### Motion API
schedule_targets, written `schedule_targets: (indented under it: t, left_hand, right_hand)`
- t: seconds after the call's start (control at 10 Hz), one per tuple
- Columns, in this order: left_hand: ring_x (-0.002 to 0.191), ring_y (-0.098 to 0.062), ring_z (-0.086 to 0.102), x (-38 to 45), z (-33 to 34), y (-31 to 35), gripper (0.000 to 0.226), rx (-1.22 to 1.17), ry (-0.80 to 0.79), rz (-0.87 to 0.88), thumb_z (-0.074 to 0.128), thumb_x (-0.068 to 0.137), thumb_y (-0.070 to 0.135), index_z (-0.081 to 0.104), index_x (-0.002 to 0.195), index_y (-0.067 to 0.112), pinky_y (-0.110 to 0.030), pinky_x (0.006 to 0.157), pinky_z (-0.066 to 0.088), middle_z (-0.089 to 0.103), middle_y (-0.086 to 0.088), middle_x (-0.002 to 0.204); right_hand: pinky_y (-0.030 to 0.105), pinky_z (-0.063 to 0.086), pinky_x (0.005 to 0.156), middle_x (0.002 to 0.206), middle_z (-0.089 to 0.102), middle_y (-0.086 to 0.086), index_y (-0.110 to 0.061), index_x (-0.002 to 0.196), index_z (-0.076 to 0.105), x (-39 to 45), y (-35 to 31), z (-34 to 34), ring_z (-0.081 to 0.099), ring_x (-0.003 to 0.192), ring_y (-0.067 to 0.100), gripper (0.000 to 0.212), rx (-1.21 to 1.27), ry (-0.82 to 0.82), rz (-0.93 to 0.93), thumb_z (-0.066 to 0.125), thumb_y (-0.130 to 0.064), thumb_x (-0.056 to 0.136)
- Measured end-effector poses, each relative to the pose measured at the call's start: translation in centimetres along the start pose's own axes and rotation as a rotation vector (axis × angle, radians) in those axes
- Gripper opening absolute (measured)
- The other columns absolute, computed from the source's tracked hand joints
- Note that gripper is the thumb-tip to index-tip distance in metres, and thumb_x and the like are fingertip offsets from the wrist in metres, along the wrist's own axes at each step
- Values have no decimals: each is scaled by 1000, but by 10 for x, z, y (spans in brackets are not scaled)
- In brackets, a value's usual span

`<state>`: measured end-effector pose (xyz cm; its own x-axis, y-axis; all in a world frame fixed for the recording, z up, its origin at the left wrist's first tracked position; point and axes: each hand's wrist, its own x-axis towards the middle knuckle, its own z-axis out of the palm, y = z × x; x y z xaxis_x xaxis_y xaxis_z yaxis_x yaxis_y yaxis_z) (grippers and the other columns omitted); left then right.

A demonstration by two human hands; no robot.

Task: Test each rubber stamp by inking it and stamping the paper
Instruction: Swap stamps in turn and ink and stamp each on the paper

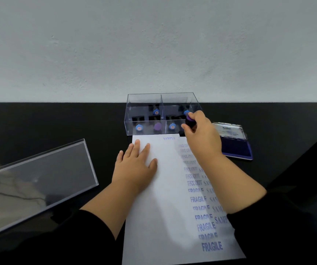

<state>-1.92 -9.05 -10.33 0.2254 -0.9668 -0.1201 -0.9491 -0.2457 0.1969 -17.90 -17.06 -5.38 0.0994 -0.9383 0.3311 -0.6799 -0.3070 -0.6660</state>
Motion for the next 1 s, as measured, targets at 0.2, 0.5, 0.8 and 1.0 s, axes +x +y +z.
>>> schedule_targets:
  t: [0.2,0.5,0.8,1.0]
  left_hand:
    - [146,-13,-12,2,0,-2,58,4,-16,21,17,99,51,-1,151,33,-37,117,-8,-13,3,159]
    - [146,-13,-13,5,0,-4,58,21,-19,30,16,99,51,-3,151,33,-37,117,-9,-14,3,159]
    - [146,-13,-13,6,1,-4,58,24,-21,21,17,99,51,-2,151,34,-37,116,-10,-14,3,159]
    - [146,-13,-13,6,0,-3,58,28,-27,21,16,99,52,-3,151,34,-37,116,-10,-15,3,159]
  right_hand:
    - [32,47,73,109,60,0,-16,114,55,-2,-3,20,57,90,18,25,23,-25,-14,58,-27,92]
    - [32,46,75,107,61,2,-20,119,54,-5,0,37,55,85,19,28,2,-70,-29,57,-26,92]
    - [34,48,74,105,60,1,-21,117,53,-2,0,45,57,90,22,27,-49,-120,-53,57,-28,91]
    - [33,45,70,110,57,3,-19,118,52,-2,-4,45,56,89,25,26,-126,-147,-65,54,-26,93]
